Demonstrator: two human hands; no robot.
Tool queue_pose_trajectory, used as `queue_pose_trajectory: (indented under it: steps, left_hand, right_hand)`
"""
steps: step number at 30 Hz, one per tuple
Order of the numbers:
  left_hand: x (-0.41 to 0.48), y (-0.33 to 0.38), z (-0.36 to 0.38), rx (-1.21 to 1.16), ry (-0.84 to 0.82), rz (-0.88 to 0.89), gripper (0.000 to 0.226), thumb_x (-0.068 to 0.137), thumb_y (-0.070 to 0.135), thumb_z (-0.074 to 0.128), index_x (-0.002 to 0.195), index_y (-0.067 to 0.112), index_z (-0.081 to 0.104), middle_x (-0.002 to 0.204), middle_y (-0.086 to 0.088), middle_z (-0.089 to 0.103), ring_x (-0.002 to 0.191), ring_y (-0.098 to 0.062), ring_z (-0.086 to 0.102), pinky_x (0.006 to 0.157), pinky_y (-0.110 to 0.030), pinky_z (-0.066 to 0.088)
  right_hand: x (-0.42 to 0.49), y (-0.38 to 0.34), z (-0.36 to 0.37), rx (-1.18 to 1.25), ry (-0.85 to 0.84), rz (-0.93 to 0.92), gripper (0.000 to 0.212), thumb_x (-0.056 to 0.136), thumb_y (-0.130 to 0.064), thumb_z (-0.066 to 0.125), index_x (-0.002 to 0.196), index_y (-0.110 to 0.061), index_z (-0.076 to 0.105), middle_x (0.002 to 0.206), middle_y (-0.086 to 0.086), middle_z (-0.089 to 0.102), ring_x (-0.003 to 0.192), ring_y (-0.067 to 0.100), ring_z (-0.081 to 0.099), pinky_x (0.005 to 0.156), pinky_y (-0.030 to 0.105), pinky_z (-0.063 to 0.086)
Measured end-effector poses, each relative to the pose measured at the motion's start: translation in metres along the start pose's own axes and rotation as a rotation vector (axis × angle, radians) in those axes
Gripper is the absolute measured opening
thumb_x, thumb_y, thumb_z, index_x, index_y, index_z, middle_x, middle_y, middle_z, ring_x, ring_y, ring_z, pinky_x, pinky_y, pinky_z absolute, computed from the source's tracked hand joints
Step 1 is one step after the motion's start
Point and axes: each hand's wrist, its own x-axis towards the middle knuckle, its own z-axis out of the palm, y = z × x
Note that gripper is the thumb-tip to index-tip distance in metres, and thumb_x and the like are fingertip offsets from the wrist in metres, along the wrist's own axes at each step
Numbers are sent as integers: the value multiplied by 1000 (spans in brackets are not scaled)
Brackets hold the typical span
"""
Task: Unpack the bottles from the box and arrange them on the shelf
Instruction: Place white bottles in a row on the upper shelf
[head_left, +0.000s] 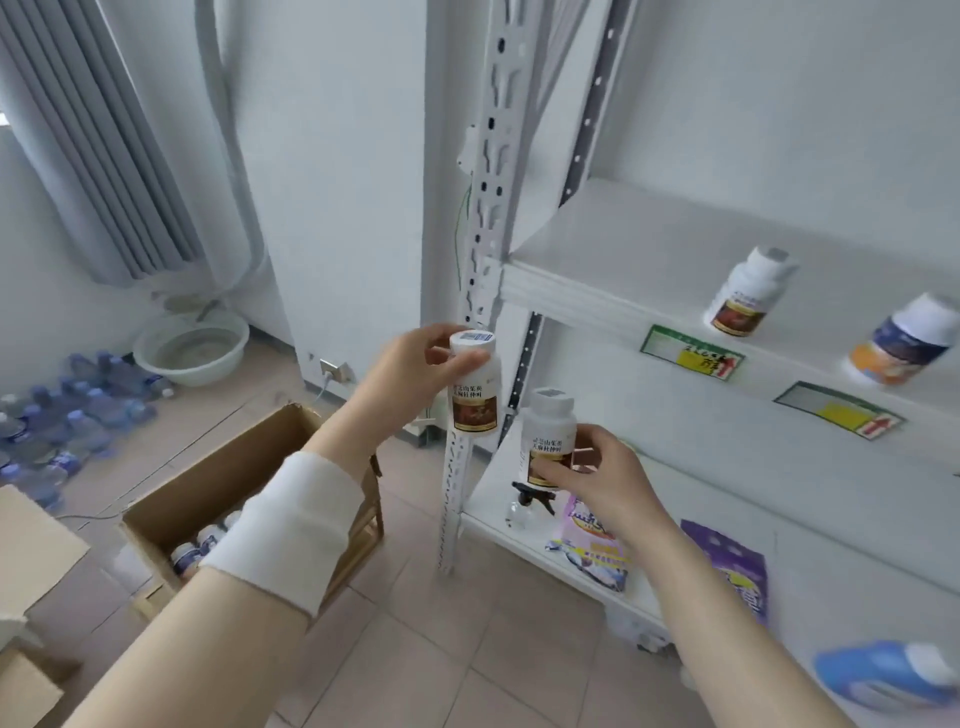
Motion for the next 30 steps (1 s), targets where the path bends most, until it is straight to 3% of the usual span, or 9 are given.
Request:
queue_pose_trajectory:
  steps: [4,11,13,16,19,23,27,30]
  left_hand:
    - [5,65,44,-20,-33,131,43,84,33,64,121,12,60,101,2,67,98,-13,65,90,-32,52]
    - [33,157,84,-28,-97,308,36,85,34,63,116,16,61,98,5,67,91,-3,64,83,-17,51]
    - [50,177,91,-22,-105,350,29,85,34,63,111,21,60,92,12,65,84,4,62,78,-11,50]
    - [85,199,100,-32,-103,397,29,87,30,62,113,17,61,95,7,65,84,-3,62,77,-14,51]
    - [135,214,109,-30,-116,424,34,88,31,62,117,13,61,97,5,65,85,-6,62,78,-17,52]
    - [217,219,128,-26,-187,445,29,88,30,63,113,15,62,95,7,64,80,-1,61,68,-8,51]
    - [301,213,155,0,-291,408,32,85,29,67,113,13,63,104,0,65,91,-15,63,90,-33,52]
    - [354,204,183,4,-353,378,27,84,30,68,107,17,64,103,3,64,90,-13,62,92,-35,50]
  right_hand:
    - [-32,-3,-70,-4,91,-51,38,71,-21,79,101,-25,56,93,-13,63,86,4,60,67,15,45]
    - [-54,-32,-156,20,238,-162,39,71,-23,78,101,-28,53,96,-16,62,88,-4,57,62,2,44]
    - [-50,-46,-173,26,274,-194,39,71,-24,78,101,-27,54,97,-16,63,88,-3,58,64,6,45]
    - [-32,-69,-197,25,331,-238,41,71,-26,77,105,-25,54,100,-14,64,93,2,60,69,16,45]
    - [3,-88,-215,16,391,-275,42,72,-27,77,107,-23,55,99,-14,64,92,1,59,69,15,43]
    - [70,-108,-230,-19,442,-246,42,72,-27,77,106,-22,53,93,-16,60,85,2,60,70,19,44]
    - [135,-122,-253,-129,424,-179,46,71,-27,79,106,-21,50,99,-11,58,89,7,58,70,18,44]
    - [180,-122,-273,-222,383,-105,48,70,-26,80,106,-19,49,98,-11,57,88,6,56,68,15,43]
